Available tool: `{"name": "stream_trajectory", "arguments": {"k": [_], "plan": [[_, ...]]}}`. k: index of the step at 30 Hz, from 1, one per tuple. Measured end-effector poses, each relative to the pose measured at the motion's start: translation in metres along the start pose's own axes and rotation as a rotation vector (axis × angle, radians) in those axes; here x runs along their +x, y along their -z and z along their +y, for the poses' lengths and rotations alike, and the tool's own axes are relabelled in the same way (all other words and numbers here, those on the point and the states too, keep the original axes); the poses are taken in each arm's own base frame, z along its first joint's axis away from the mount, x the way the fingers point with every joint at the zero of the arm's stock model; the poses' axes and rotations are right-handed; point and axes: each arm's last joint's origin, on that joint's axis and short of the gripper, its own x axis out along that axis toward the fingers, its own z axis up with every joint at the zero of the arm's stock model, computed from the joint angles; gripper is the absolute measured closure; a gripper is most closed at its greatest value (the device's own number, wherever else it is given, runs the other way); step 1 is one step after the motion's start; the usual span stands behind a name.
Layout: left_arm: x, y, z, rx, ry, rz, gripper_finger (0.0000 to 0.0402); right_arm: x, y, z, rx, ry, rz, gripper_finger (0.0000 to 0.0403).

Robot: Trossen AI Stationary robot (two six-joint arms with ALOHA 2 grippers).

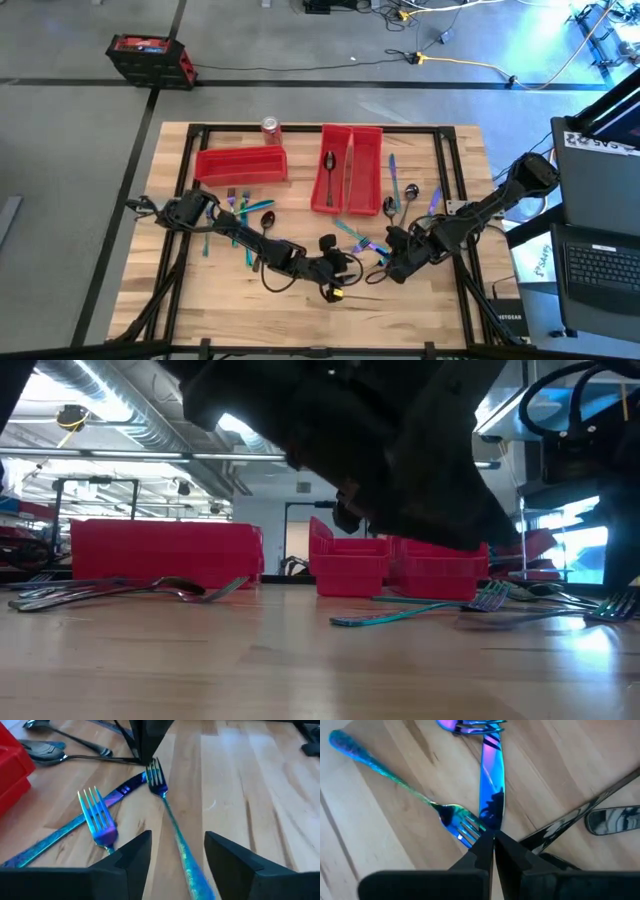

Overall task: Sort silverware
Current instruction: Put the blue fork into the left red bin

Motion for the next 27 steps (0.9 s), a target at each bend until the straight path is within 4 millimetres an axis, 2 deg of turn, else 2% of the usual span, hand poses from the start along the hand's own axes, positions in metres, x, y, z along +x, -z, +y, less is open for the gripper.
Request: {"name": "stream_trajectory", "arguments": {"k": [9, 17, 23, 27], "plan": [[0.007, 0.017, -0.005, -0.06, -0.001, 0.039, 0.0231, 0.0, 0.001, 0.001, -0.002, -0.021, 0.031, 0.0403], [0.005, 0.018, -0.008, -0.057, -0.001, 0.035, 0.0231, 0.0, 0.001, 0.001, -0.007, -0.025, 0.038, 0.0403], [0.005, 0.005, -0.012, -0.047, 0.008, -0.102, 0.0231, 0.0, 0.001, 0.001, -0.015, -0.025, 0.038, 0.0403], [0.005, 0.008, -0.011, -0.181, 0.001, -0.07, 0.0231, 0.0, 0.001, 0.001, -0.022, -0.025, 0.038, 0.0403]]}}
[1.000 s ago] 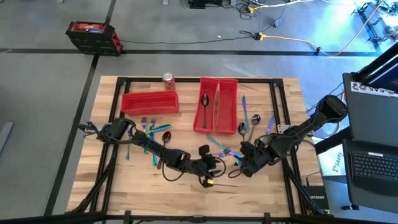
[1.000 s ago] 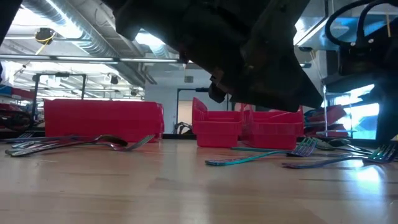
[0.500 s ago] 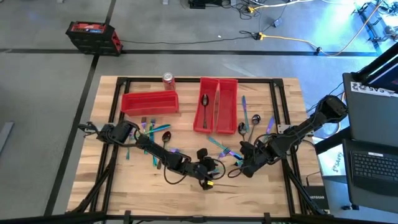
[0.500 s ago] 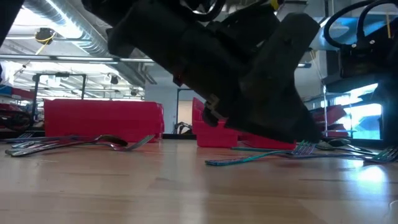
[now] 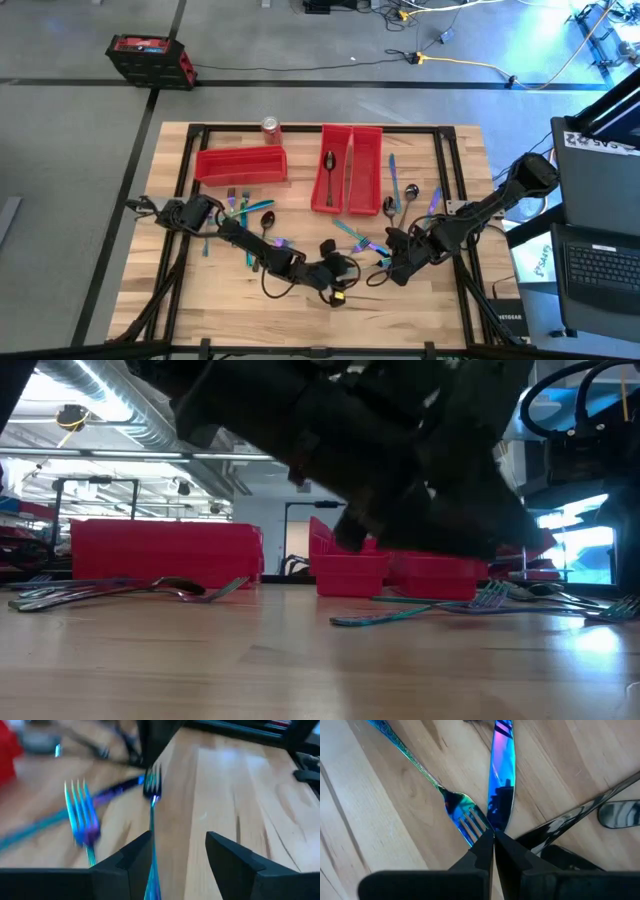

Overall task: Sort silverware
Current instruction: Put the blue fork into the left red bin

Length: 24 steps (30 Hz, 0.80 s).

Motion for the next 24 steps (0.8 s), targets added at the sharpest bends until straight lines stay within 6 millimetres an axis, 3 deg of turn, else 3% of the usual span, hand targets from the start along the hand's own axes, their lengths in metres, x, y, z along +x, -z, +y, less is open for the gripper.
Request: {"name": "stream_trajectory", "arguments": {"k": [15, 24], "plan": [[-0.001, 0.003, 0.001, -0.182, -0.05, 0.006, 0.0231, 0.008, 0.002, 0.001, -0.039, 0.027, 0.021, 0.0403], [-0.003, -0.002, -0.001, -0.185, -0.022, -0.004, 0.0231, 0.017, 0.003, 0.002, -0.045, 0.051, 0.032, 0.0403]]}}
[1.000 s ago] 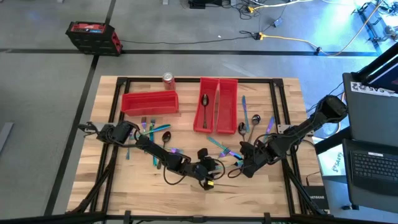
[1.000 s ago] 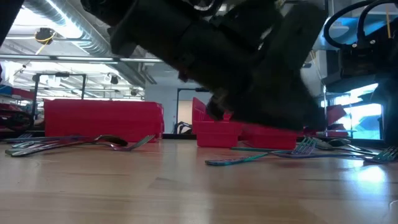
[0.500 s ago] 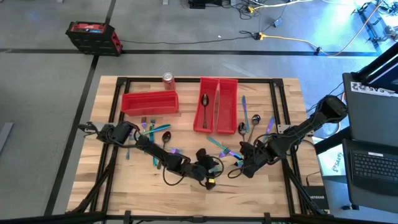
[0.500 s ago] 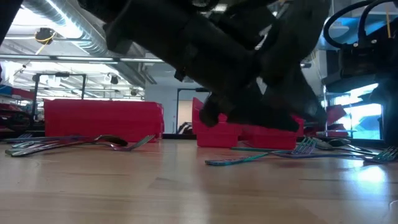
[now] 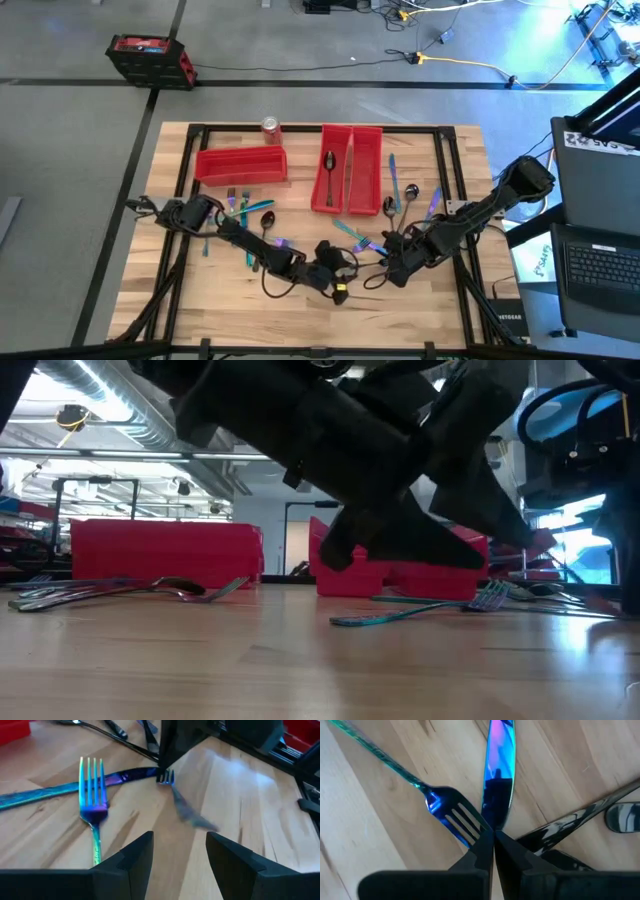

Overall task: Sort silverware
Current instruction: Put the blue fork into the left red bin

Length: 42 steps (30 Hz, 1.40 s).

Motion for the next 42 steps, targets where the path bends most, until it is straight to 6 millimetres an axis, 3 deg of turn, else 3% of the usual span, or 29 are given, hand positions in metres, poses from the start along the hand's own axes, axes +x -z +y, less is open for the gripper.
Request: {"name": "stream_trajectory", "arguments": {"k": [5, 13, 21, 29, 33, 42], "plan": [[-0.005, -0.008, -0.003, -0.031, 0.021, -0.002, 0.0231, 0.0, -0.001, 0.002, -0.001, -0.015, -0.01, 0.0403], [-0.005, 0.004, 0.002, -0.166, 0.025, 0.171, 0.0231, 0.0, -0.001, 0.003, -0.019, -0.027, -0.018, 0.0403], [-0.005, 0.004, 0.002, -0.497, 0.034, 0.217, 0.0231, 0.0, -0.002, 0.003, -0.02, -0.025, -0.021, 0.0403], [-0.008, -0.001, -0.011, -0.761, 0.101, 0.142, 0.0231, 0.0, -0.002, 0.003, -0.02, -0.025, -0.021, 0.0403], [-0.01, -0.008, -0.019, -0.821, 0.184, 0.082, 0.0231, 0.0, -0.002, 0.003, -0.02, -0.026, -0.02, 0.0403], [-0.011, -0.004, -0.017, -0.919, 0.122, 0.083, 0.0231, 0.0, -0.001, 0.003, -0.02, -0.028, -0.014, 0.0403]]}}
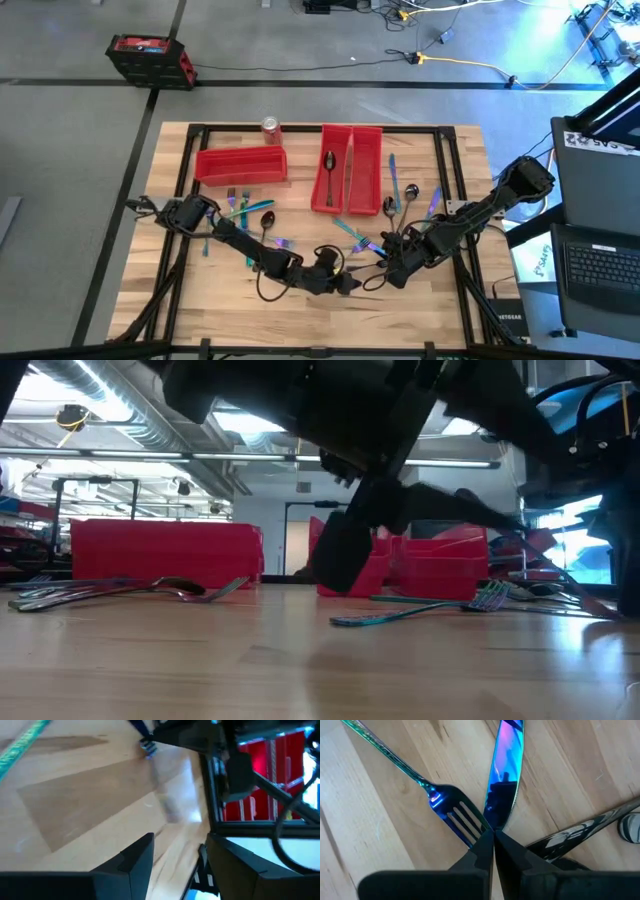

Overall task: Sort silverware
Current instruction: Put the blue fork into the left red bin

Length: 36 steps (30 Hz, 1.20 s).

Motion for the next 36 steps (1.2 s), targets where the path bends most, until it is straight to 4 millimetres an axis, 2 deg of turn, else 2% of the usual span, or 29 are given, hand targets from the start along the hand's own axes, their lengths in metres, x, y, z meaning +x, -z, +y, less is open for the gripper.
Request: {"name": "stream_trajectory", "arguments": {"k": [13, 36], "plan": [[0.0, -0.002, 0.0, -0.162, -0.002, -0.062, 0.0231, 0.0, 0.0, 0.0, 0.0, 0.0, 0.0, 0.0403], [0.005, -0.019, 0.002, -0.203, -0.012, -0.152, 0.0231, 0.0, 0.0, 0.0, 0.0, 0.004, -0.008, 0.0403]]}}
